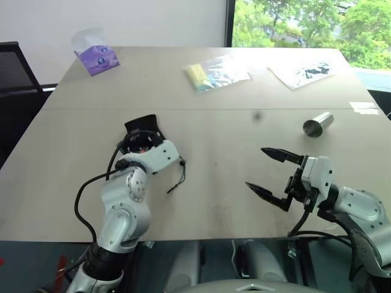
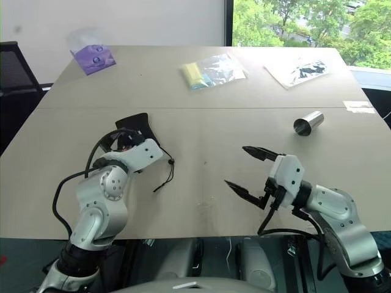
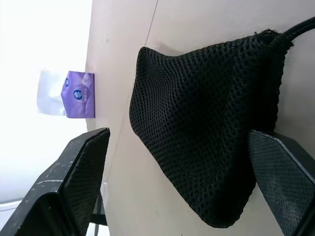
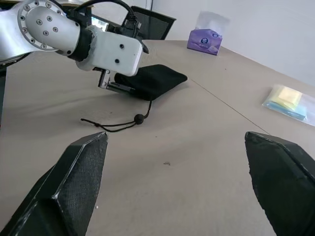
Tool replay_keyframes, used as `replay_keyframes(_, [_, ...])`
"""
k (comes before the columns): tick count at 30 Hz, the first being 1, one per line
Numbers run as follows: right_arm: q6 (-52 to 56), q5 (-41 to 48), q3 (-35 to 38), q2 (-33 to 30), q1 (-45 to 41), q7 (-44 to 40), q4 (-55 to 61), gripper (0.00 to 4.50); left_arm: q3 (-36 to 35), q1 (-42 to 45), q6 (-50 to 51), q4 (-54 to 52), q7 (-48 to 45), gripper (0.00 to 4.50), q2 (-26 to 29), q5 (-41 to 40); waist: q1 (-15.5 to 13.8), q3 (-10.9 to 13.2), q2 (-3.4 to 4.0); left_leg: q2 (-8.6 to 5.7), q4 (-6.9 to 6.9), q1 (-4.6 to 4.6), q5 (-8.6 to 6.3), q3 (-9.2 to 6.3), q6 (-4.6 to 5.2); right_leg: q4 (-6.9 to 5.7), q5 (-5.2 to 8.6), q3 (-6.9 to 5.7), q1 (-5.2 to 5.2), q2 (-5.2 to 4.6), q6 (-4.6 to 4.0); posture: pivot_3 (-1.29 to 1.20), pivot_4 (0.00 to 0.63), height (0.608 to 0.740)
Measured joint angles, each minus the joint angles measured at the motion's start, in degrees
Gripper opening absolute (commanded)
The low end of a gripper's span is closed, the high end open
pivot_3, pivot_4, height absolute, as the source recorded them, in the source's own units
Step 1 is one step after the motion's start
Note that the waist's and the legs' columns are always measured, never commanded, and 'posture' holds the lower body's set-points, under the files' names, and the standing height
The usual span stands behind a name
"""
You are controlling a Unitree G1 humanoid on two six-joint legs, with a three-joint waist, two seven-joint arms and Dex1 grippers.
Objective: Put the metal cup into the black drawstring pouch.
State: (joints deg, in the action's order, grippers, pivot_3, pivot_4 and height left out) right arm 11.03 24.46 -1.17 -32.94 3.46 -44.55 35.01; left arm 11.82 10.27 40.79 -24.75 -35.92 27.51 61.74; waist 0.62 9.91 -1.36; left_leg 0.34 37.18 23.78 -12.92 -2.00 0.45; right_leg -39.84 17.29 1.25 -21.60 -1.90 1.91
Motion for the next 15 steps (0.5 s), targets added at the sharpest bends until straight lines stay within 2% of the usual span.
replay_keyframes(1, [0.00,-0.01,-0.18,0.01,-0.05,0.02,0.00,4.50,0.01,0.85,-0.03,1.17,0.00,4.46,-0.16,0.01,0.00,0.00,0.00,0.00,0.00,0.00,0.00,0.00,0.00,0.00,0.00,-0.01,0.00,0.00,0.00,0.00,0.150,0.740])
replay_keyframes(2, [0.00,-0.02,-0.30,0.01,-0.10,0.03,0.00,4.50,0.01,1.58,0.05,2.21,-0.06,3.97,-0.27,0.02,0.00,0.00,0.00,0.00,0.00,0.00,0.00,0.00,0.00,0.00,0.00,-0.02,0.00,0.01,0.00,0.00,0.150,0.740])
replay_keyframes(3, [0.00,-0.02,-0.30,0.01,-0.11,0.05,-0.01,4.50,0.01,2.03,0.14,2.79,-0.13,3.74,-0.42,0.02,0.01,0.00,0.00,0.00,0.00,0.00,0.00,0.01,0.00,-0.01,0.00,-0.03,0.00,0.01,0.00,0.00,0.150,0.740])
replay_keyframes(5, [0.01,-0.02,-0.31,0.01,-0.23,0.09,0.00,4.50,0.01,3.14,0.46,4.41,-0.73,2.92,-0.81,-0.05,0.04,0.00,0.00,0.00,0.00,0.00,0.00,0.01,0.00,-0.01,0.00,-0.09,0.00,0.03,0.00,0.00,0.150,0.740])
replay_keyframes(6, [0.01,-0.02,-0.31,0.01,-0.26,0.13,0.00,4.50,0.01,3.44,0.55,4.94,-0.94,2.32,-0.93,-0.07,0.05,0.00,0.00,0.00,0.00,0.00,0.00,0.02,0.00,-0.01,0.00,-0.10,0.00,0.02,0.00,0.00,0.150,0.740])
replay_keyframes(8, [0.06,-0.08,-0.31,0.02,-0.26,0.28,0.01,4.50,-0.08,4.38,1.21,6.56,-1.41,1.64,-1.53,-0.86,0.02,0.00,0.00,0.00,0.00,0.00,0.00,0.00,0.00,-0.02,0.00,-0.11,0.00,0.02,0.00,0.00,0.150,0.740])
replay_keyframes(10, [0.18,-0.50,-0.34,0.05,-0.52,1.08,0.09,4.50,-0.62,5.92,2.76,8.23,-2.25,0.71,-3.06,-2.87,-0.02,0.00,0.00,0.00,0.03,0.02,0.00,-0.01,0.00,-0.02,0.00,-0.16,0.00,0.02,0.00,0.00,0.150,0.740])
replay_keyframes(11, [0.19,-0.59,-0.34,0.06,-0.57,1.26,0.09,4.50,-0.74,6.23,3.20,8.46,-2.64,0.56,-3.27,-3.30,-0.01,0.00,0.00,-0.01,0.03,0.02,0.00,-0.01,0.00,-0.02,0.00,-0.16,0.00,0.02,0.00,0.00,0.150,0.740])
replay_keyframes(12, [0.21,-0.89,-0.34,0.06,-0.56,1.41,0.10,4.50,-1.02,6.75,4.03,8.61,-3.24,0.02,-3.61,-4.12,-0.01,0.00,-0.01,-0.01,0.03,0.03,0.00,-0.01,0.00,-0.02,0.00,-0.18,-0.01,0.03,0.00,0.00,0.150,0.740])
replay_keyframes(15, [0.25,-1.62,-0.34,0.05,-0.56,2.15,0.10,4.50,-2.44,8.80,6.72,8.95,-5.48,0.02,-4.13,-6.72,0.00,0.00,-0.01,-0.01,0.04,0.02,0.00,-0.01,0.00,-0.03,0.00,-0.19,0.00,0.04,0.00,0.00,0.150,0.740])
